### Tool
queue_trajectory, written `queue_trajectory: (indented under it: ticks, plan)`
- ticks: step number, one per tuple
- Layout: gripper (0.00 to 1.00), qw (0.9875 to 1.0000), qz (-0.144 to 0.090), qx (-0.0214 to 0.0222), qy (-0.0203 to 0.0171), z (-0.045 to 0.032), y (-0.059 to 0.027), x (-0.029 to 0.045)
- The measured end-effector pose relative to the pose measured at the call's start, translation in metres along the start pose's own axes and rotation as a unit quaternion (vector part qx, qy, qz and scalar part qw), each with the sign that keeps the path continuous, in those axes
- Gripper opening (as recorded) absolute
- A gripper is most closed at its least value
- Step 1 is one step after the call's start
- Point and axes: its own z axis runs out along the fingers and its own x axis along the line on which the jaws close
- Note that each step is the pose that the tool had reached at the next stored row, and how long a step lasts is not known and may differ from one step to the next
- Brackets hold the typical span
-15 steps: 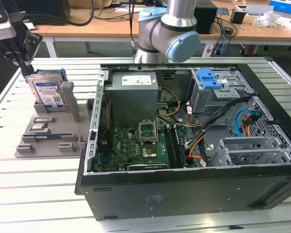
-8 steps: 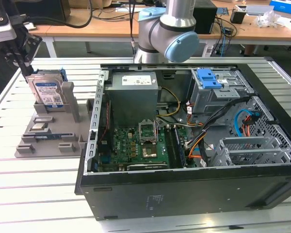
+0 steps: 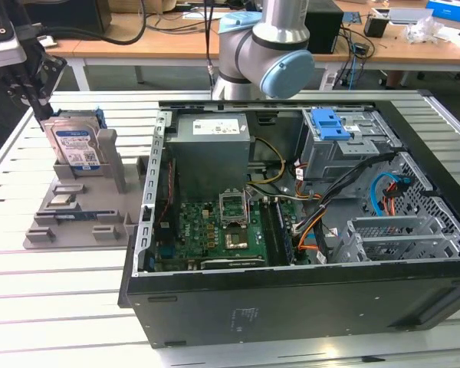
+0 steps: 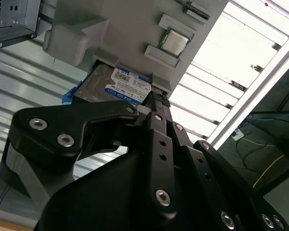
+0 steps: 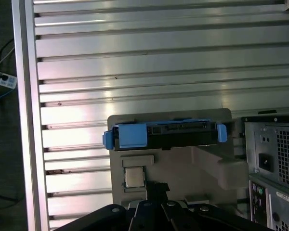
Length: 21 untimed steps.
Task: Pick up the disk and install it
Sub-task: 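Reach for the disk, then pick up the disk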
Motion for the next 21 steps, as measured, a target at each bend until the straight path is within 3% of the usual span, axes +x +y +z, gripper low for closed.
queue_trajectory:
  ticks: [7,10,12,14,16,18,19,20,21]
  plan:
    - [0.1,1.0,-0.008,-0.0002,0.0001,0.0001,0.0,0.0]
    - [0.1,0.9988,-0.049,-0.0013,0.0005,0.0001,0.0,0.0]
    - [0.1,0.9968,-0.08,-0.0021,0.0008,0.0001,0.0,0.0]
    - [0.1,0.9929,-0.119,-0.0031,0.0011,0.0001,0.0,0.0]
    - [0.1,0.9899,-0.142,-0.0037,0.0014,0.0001,0.0,0.0]
    - [0.1,0.9844,-0.176,-0.0046,0.0017,0.0001,0.0,0.0]
    - [0.1,0.9808,-0.195,-0.0051,0.0019,0.0001,0.0,0.0]
    - [0.1,0.9758,-0.219,-0.0056,0.0022,0.0,0.0,0.0]
    - [0.1,0.9691,-0.247,-0.0064,0.0025,0.0001,0.0,0.0]
